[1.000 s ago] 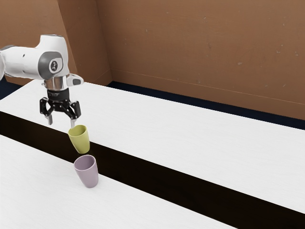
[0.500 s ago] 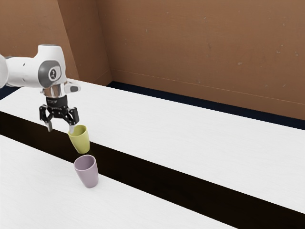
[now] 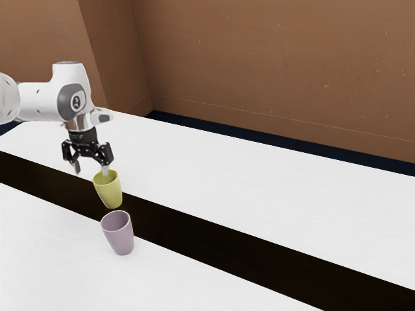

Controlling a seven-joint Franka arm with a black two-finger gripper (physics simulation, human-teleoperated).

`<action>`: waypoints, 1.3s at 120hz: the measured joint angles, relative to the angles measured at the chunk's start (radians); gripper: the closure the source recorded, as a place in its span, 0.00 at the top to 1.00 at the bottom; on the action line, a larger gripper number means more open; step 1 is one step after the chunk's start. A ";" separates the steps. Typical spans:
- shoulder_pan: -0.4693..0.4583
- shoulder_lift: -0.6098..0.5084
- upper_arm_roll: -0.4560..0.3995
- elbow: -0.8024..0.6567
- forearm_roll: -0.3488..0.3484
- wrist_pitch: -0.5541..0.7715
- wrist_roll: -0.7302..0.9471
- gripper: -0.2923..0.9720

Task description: Place the left cup onto the right cup

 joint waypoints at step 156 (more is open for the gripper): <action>0.025 0.113 0.002 0.044 -0.065 0.071 0.103 0.38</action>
